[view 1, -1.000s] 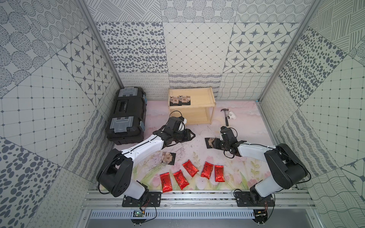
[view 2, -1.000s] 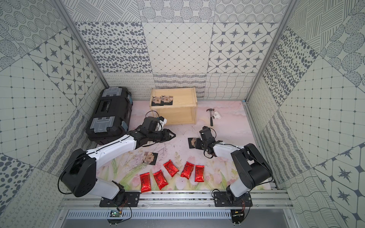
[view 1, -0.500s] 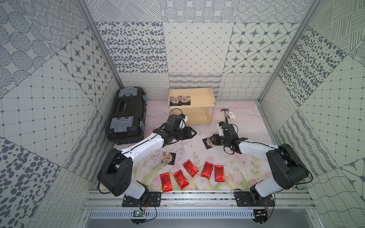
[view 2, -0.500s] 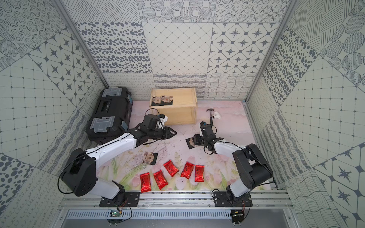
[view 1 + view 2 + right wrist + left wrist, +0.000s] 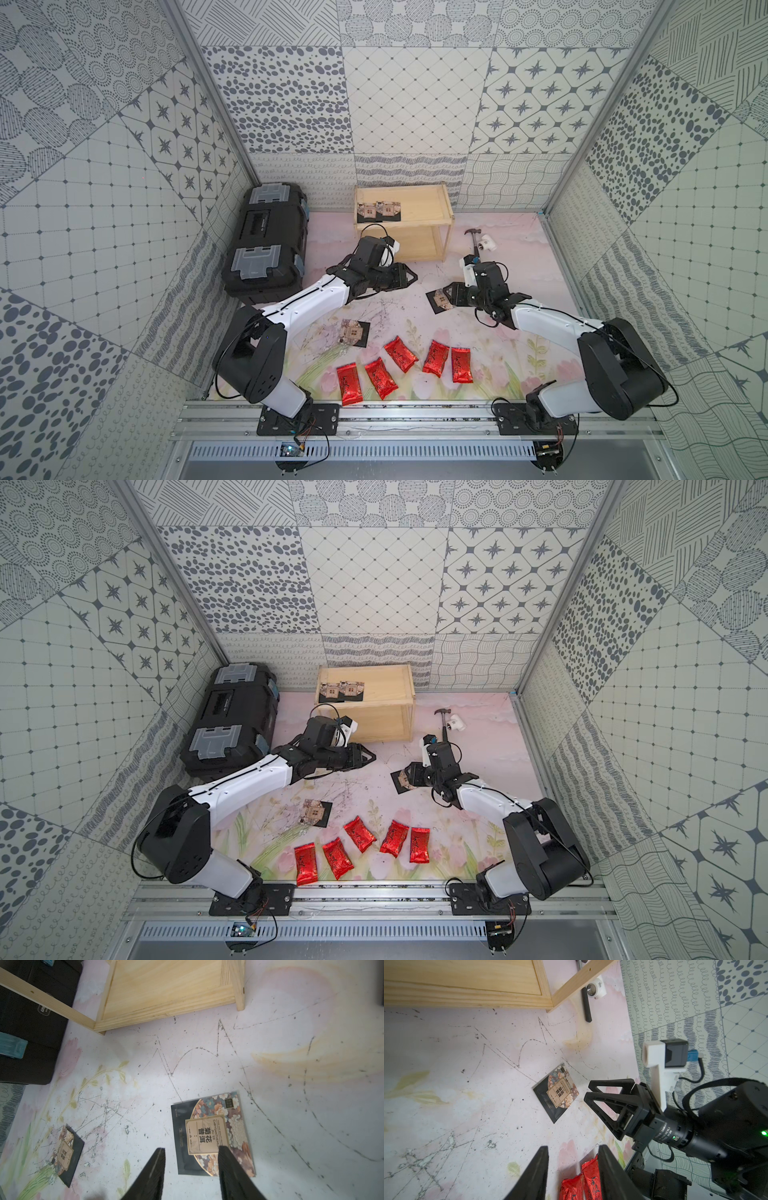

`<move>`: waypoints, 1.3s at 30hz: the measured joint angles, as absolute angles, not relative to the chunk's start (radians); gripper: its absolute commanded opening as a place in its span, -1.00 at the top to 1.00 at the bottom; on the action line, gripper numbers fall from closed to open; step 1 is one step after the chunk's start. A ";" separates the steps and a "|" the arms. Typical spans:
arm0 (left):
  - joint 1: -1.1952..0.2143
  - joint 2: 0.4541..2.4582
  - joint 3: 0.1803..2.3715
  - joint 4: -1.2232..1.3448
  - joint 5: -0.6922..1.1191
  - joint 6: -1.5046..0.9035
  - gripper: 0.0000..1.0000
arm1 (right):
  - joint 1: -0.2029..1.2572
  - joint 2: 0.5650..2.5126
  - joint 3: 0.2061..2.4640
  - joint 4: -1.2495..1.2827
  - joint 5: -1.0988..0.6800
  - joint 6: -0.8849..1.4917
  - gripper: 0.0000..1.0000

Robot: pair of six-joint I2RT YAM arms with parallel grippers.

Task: Place the tea bags on the shelf by color
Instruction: Pick up the tea bag from the center of the board.

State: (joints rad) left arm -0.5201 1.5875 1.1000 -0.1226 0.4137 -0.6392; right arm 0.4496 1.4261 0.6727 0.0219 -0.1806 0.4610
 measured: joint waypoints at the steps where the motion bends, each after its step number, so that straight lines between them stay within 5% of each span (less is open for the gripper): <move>1: -0.521 1.601 1.107 -0.123 0.417 -0.639 0.11 | 0.451 1.419 0.663 0.022 -0.184 0.469 0.08; 24: -0.572 1.977 1.375 -0.125 0.463 -0.617 0.10 | 0.437 1.480 0.511 0.149 -0.250 0.614 0.09; 39: -0.576 2.008 1.381 -0.148 0.461 -0.583 0.09 | 0.363 1.591 0.575 0.242 -0.301 0.596 0.09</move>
State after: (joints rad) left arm -0.5758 2.0083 1.3811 -0.1478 0.4606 -0.5835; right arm 0.3626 1.5913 0.5747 0.2420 -0.3008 0.5957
